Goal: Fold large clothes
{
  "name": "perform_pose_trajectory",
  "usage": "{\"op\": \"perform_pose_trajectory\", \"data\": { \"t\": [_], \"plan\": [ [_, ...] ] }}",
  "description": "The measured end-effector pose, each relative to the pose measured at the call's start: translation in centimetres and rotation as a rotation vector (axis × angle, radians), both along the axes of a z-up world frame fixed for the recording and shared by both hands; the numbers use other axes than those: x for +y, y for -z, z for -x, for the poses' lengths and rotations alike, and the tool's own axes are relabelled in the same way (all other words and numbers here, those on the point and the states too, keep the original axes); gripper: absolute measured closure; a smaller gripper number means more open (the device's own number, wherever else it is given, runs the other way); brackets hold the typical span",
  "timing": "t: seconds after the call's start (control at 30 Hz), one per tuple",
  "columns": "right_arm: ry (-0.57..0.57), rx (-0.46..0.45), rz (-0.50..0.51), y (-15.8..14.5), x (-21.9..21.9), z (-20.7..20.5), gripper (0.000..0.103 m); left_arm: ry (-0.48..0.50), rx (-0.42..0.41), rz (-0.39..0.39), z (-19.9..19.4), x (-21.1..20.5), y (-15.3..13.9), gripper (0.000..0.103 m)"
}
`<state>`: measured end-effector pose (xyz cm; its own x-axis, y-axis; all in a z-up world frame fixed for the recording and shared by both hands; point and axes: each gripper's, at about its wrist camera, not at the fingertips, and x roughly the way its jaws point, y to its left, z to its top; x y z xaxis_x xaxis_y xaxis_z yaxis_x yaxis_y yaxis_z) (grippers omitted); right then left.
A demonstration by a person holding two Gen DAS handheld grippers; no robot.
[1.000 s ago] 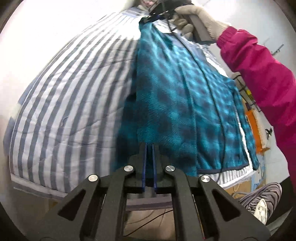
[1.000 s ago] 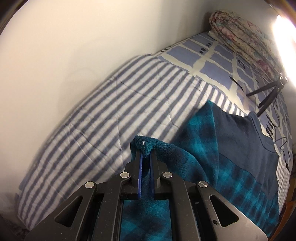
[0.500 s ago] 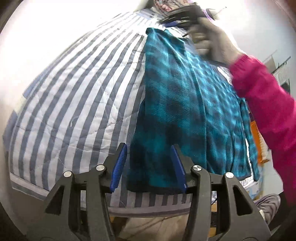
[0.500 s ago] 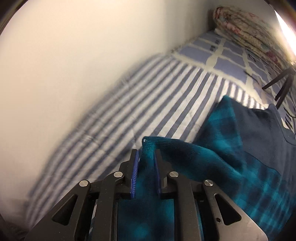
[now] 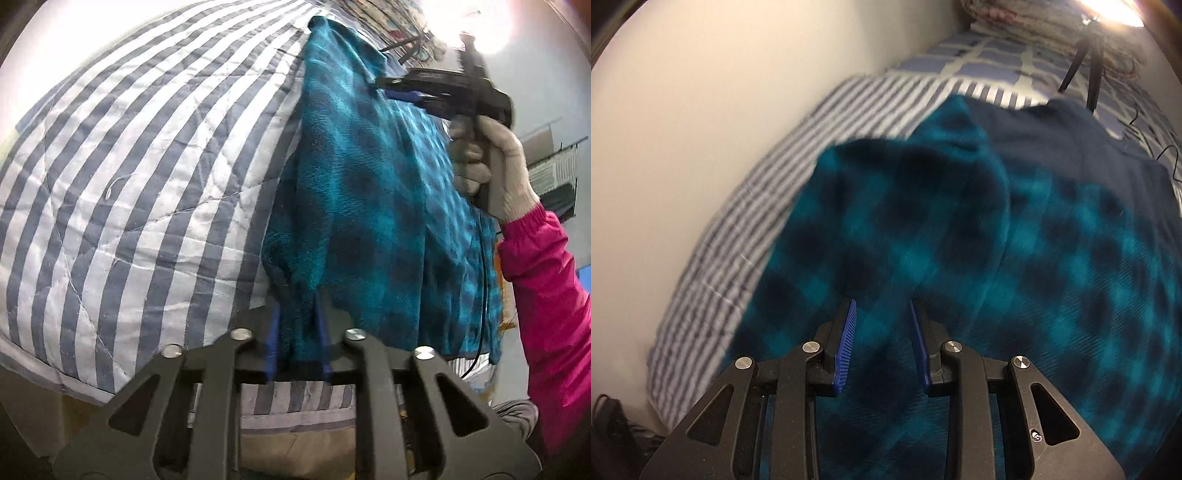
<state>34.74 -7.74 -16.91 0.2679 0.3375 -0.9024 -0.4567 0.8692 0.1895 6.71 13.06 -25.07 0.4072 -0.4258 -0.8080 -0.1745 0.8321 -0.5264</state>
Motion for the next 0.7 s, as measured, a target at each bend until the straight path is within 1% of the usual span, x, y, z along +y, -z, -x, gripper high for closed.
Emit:
{"op": "perform_pose_trajectory", "data": {
  "t": [0.07,0.13,0.23,0.3,0.37,0.43,0.47,0.5,0.6,0.7],
  "plan": [
    [0.003,0.012,0.051,1.6,0.8,0.0,0.076,0.007,-0.023,-0.028,0.2,-0.3,-0.6,0.093],
    [0.008,0.019,0.071,2.5,0.8,0.0,0.076,0.007,-0.044,-0.034,0.3,-0.4,-1.3,0.094],
    [0.017,0.03,0.093,2.1,0.8,-0.1,0.076,-0.002,-0.07,-0.029,0.5,-0.6,-2.0,0.095],
    [0.022,0.017,0.119,1.3,1.0,-0.1,0.076,0.001,-0.086,-0.041,1.0,-0.6,-2.5,0.095],
    [0.021,0.005,0.093,-0.4,1.3,0.3,0.075,0.006,-0.099,-0.048,1.2,-0.7,-2.8,0.095],
    [0.013,0.018,0.058,-1.7,2.0,0.8,0.063,0.014,-0.118,-0.05,1.8,-1.2,-3.3,0.095],
    [0.006,0.02,0.046,-2.1,2.5,1.1,0.053,0.021,-0.129,-0.055,1.8,-1.5,-3.6,0.095],
    [-0.004,0.022,0.038,-2.5,3.1,1.4,0.05,0.027,-0.141,-0.057,1.8,-1.7,-3.9,0.095],
    [-0.041,0.082,0.024,-2.8,5.5,1.8,0.049,0.048,-0.17,-0.045,1.8,-2.6,-4.7,0.095],
    [-0.058,0.105,0.067,-2.3,8.4,2.2,0.049,0.056,-0.178,-0.043,1.5,-2.9,-4.9,0.095]
  ]
}}
